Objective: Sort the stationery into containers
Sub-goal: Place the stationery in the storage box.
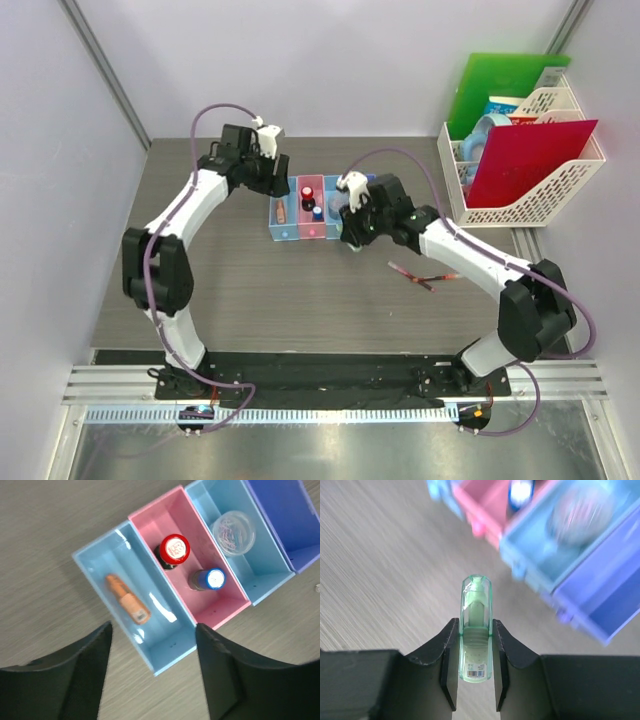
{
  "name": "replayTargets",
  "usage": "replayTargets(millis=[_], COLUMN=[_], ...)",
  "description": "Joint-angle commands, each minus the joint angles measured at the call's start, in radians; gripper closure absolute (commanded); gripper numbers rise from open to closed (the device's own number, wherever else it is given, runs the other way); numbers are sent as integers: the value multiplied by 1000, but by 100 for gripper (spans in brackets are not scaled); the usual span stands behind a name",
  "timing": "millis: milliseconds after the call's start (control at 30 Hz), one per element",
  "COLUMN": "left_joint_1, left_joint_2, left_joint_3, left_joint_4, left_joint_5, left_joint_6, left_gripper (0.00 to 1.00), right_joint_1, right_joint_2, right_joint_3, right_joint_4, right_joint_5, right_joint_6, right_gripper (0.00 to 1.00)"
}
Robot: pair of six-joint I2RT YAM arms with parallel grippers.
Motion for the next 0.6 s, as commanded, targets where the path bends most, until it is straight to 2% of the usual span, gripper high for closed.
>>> replayTargets(millis=[0, 33, 133, 300, 500, 567], left_joint_1=[37, 46, 81, 130, 133, 133], left_joint_2=[-215, -252, -396, -623, -827, -896], left_joint_3=[-90, -126, -271, -434, -615, -666], left_joint_4=[7, 4, 27, -10, -62, -70], left_joint_5=[-36, -36, -67, -56, -31, -41], left_joint_6=[164, 201, 293, 359, 396, 401], left_gripper=[27, 16, 0, 0, 0, 0], right_joint_1=[4, 2, 4, 13, 24, 30], right_joint_2=[100, 131, 278, 494, 735, 797], right_joint_3=[200, 236, 375, 648, 943, 995], right_joint_4=[68, 73, 99, 108, 79, 68], right_joint_5=[-41, -47, -93, -167, -211, -221], right_joint_6=[54, 67, 124, 169, 210, 219], right_gripper=[99, 99, 99, 99, 99, 99])
